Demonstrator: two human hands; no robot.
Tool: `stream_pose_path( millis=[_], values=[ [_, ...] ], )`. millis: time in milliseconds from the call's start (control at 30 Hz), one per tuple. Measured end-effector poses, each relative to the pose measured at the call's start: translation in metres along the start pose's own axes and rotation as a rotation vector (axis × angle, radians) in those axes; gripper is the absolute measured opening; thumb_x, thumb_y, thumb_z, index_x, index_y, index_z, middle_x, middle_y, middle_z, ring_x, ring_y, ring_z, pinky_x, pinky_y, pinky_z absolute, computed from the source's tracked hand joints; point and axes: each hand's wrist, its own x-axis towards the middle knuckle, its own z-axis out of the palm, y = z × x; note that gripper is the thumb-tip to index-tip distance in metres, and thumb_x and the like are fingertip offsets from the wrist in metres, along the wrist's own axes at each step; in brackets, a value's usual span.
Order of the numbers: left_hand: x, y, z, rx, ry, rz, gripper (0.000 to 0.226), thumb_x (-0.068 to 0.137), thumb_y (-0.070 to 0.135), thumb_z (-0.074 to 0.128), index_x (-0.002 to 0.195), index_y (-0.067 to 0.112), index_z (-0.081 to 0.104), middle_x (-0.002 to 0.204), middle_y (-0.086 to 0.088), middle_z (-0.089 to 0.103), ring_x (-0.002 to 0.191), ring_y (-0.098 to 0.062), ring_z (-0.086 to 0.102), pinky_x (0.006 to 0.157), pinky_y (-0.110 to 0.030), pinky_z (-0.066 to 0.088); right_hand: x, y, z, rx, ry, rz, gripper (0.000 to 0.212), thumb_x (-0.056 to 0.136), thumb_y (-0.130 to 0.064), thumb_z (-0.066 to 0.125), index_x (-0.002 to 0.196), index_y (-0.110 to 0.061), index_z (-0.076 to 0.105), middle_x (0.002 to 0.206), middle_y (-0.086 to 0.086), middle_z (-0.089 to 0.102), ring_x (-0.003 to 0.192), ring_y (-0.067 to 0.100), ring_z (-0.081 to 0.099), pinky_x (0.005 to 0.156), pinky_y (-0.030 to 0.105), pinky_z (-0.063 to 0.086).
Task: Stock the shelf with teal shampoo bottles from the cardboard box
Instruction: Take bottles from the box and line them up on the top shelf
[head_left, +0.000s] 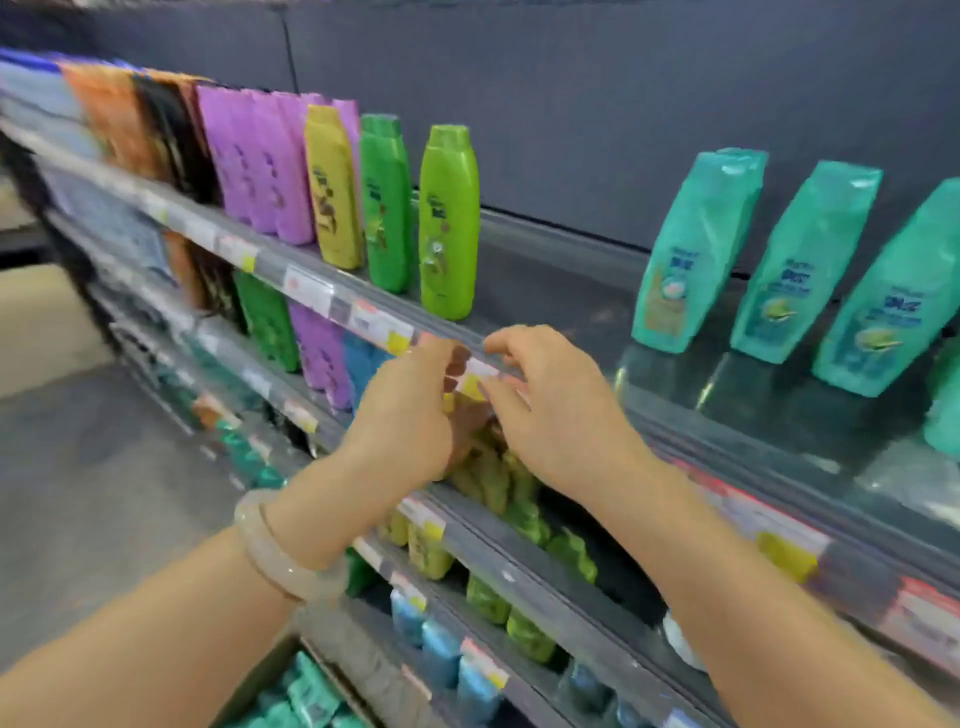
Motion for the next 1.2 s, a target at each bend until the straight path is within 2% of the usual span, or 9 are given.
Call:
stream_pose_path(
  millis=[67, 167, 267, 433, 500, 667, 900, 1100, 1200],
  values=[
    [-0.017, -0.048, -0.008, 0.22, -0.064, -0.094, 0.051, 0.076, 0.032, 0.067, 0.121, 0.011, 0.053, 0.115, -0.011, 0.062, 0.107, -0.03, 0.059, 0.088, -0.04, 0.049, 0.005, -0.014, 0.045, -0.096, -0.216, -0.051, 0.03, 0.091, -0.012, 0.05, 0.121, -0.01, 0.05, 0.124, 0.011, 0.049, 0.118, 0.028, 0.046, 0.097, 0.037, 0.038],
    [-0.053, -0.123, -0.013, 0.528, -0.227, -0.306, 0.046, 0.083, 0.027, 0.062, 0.123, 0.013, 0.044, 0.12, -0.009, 0.052, 0.114, -0.03, 0.051, 0.084, -0.04, 0.048, 0.004, -0.029, 0.125, -0.293, -0.533, -0.156, 0.03, 0.091, -0.013, 0.049, 0.12, -0.008, 0.045, 0.127, 0.014, 0.044, 0.119, 0.032, 0.045, 0.095, 0.04, 0.041],
    [-0.099, -0.195, -0.016, 0.638, -0.348, -0.477, 0.042, 0.086, 0.022, 0.058, 0.122, 0.009, 0.041, 0.123, -0.011, 0.049, 0.116, -0.031, 0.05, 0.088, -0.039, 0.044, -0.005, -0.038, 0.207, -0.394, -0.774, -0.205, 0.031, 0.091, -0.014, 0.052, 0.12, -0.007, 0.044, 0.126, 0.016, 0.045, 0.117, 0.035, 0.048, 0.09, 0.041, 0.043],
    [-0.18, -0.311, -0.021, 0.609, -0.462, -0.698, 0.029, 0.084, 0.014, 0.054, 0.113, 0.01, 0.049, 0.119, -0.01, 0.055, 0.108, -0.029, 0.052, 0.086, -0.037, 0.046, -0.024, -0.052, 0.33, -0.428, -1.039, -0.225, 0.034, 0.092, -0.015, 0.053, 0.123, -0.006, 0.041, 0.129, 0.015, 0.042, 0.121, 0.035, 0.042, 0.094, 0.043, 0.04],
    [-0.208, -0.353, -0.02, 0.579, -0.496, -0.778, 0.026, 0.083, 0.012, 0.052, 0.109, 0.012, 0.049, 0.116, -0.008, 0.057, 0.105, -0.028, 0.052, 0.083, -0.037, 0.048, -0.031, -0.054, 0.378, -0.428, -1.108, -0.218, 0.036, 0.092, -0.016, 0.054, 0.125, -0.006, 0.042, 0.13, 0.014, 0.042, 0.122, 0.033, 0.041, 0.095, 0.042, 0.04],
    [-0.258, -0.441, 0.003, 0.525, -0.701, -0.904, 0.029, 0.088, 0.013, 0.04, 0.117, 0.009, 0.045, 0.125, -0.009, 0.05, 0.118, -0.03, 0.044, 0.085, -0.037, 0.043, -0.058, -0.039, 0.492, -0.4, -1.23, -0.08, 0.035, 0.092, -0.02, 0.052, 0.124, -0.007, 0.045, 0.129, 0.012, 0.045, 0.121, 0.03, 0.043, 0.094, 0.038, 0.041],
    [-0.331, -0.561, 0.123, 0.414, -0.888, -1.067, 0.034, 0.091, 0.012, 0.045, 0.125, 0.01, 0.042, 0.13, -0.008, 0.046, 0.124, -0.027, 0.041, 0.093, -0.035, 0.041, -0.133, 0.032, 0.652, -0.411, -1.41, 0.164, 0.035, 0.094, -0.017, 0.049, 0.128, -0.01, 0.046, 0.132, 0.011, 0.049, 0.121, 0.028, 0.047, 0.098, 0.036, 0.043],
    [-0.398, -0.63, 0.263, 0.181, -0.901, -1.259, 0.024, 0.092, 0.019, 0.045, 0.115, 0.012, 0.051, 0.121, -0.008, 0.054, 0.115, -0.025, 0.051, 0.093, -0.037, 0.044, -0.212, 0.105, 0.766, -0.366, -1.534, 0.334, 0.037, 0.093, -0.005, 0.042, 0.13, -0.009, 0.041, 0.133, 0.01, 0.048, 0.123, 0.026, 0.047, 0.097, 0.027, 0.038],
    [-0.409, -0.66, 0.322, 0.062, -0.827, -1.349, 0.032, 0.088, 0.012, 0.048, 0.12, 0.012, 0.048, 0.121, -0.008, 0.053, 0.114, -0.026, 0.053, 0.092, -0.035, 0.043, -0.244, 0.142, 0.813, -0.245, -1.443, 0.651, 0.039, 0.094, -0.012, 0.05, 0.131, -0.005, 0.041, 0.134, 0.013, 0.049, 0.123, 0.028, 0.047, 0.098, 0.029, 0.039]
  ],
)
